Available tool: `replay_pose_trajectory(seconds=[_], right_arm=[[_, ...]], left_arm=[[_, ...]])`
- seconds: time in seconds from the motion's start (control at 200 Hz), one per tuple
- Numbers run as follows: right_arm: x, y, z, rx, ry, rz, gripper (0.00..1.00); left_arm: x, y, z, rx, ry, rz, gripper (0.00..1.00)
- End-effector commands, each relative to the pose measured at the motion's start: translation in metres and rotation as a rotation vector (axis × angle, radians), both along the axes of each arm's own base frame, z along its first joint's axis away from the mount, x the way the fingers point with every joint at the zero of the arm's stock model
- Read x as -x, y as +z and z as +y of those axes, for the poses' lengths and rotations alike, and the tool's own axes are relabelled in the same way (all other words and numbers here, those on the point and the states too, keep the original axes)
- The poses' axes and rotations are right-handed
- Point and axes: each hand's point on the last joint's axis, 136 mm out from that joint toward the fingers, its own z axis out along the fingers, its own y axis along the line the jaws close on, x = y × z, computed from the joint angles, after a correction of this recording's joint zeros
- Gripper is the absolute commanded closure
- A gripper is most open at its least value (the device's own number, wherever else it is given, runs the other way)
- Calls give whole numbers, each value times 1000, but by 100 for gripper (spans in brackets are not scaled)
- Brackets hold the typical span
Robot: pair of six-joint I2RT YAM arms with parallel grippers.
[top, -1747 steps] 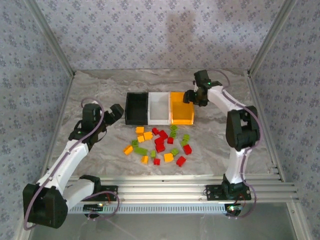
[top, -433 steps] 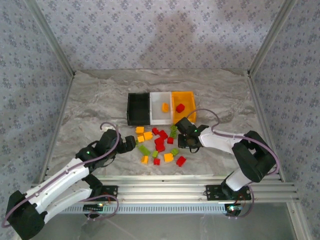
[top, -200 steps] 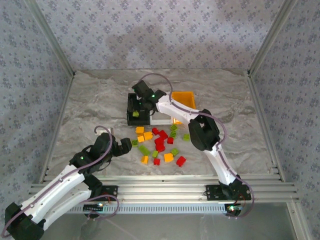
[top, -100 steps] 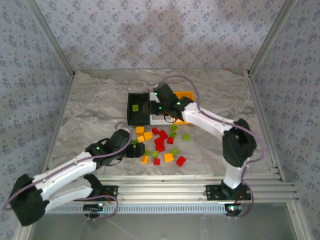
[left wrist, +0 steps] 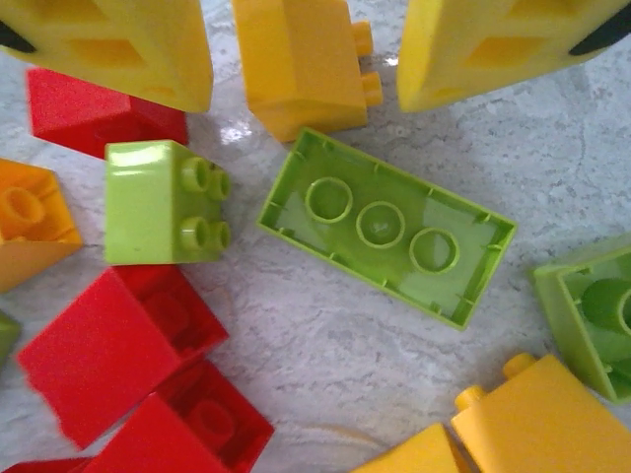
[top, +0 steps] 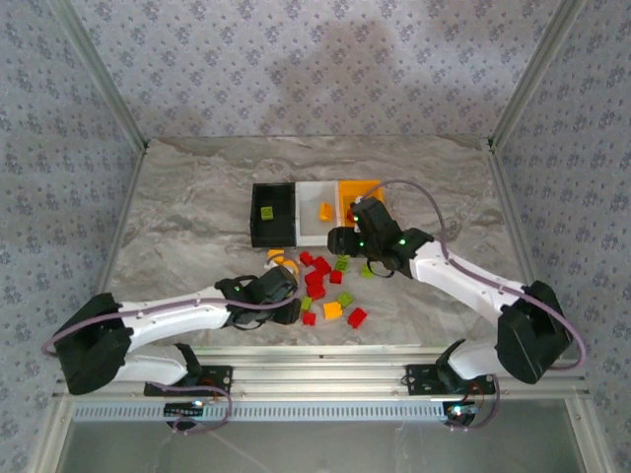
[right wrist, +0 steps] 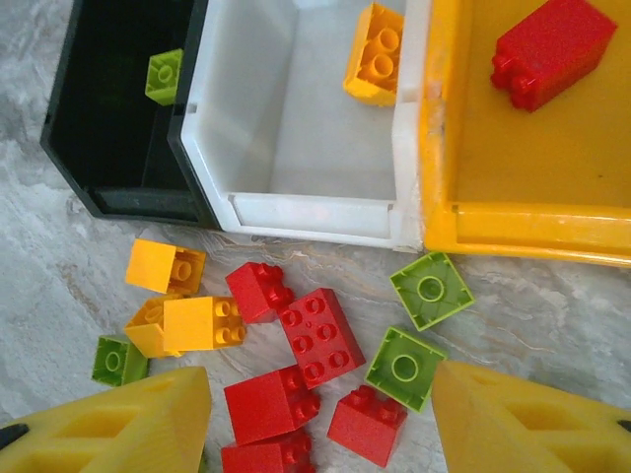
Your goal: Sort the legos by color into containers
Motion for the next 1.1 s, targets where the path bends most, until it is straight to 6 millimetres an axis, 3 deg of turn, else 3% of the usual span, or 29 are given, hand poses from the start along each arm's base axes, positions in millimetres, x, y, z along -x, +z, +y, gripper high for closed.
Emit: replay_pose_trajectory(seconds=[0.0,0.185,0.34,0.505,0.61,0.745,0.88,1.019,1.099], right_arm=[[-3,12,-11,-19,-43,-45,37],[-1,17,-20,-31,-62,-69,36],[-3,17,-26,-28,-78,-70,36],[-1,15,-30,-46,-103,-60,36],[0,12,-35,-47,-119,-54,36],[3,0,-42,-32,-143,-33,37],[8,-16,-48,-20,-160,3,36],[16,-27,-55,3,-174,32,37],[21,-32,-59,9,-178,42,36]], left_arm=[[-7,1,-2,-36,13,-21,51],[-2,-11,-1,-55,7,7,58],[-1,-9,-1,-54,11,8,78],[0,9,0,-21,23,-12,88],[-11,39,1,-7,28,-86,88],[-50,90,-15,61,45,-196,87],[-109,122,-31,101,90,-280,88],[-168,133,-54,108,108,-328,88],[-195,129,-67,83,105,-327,88]])
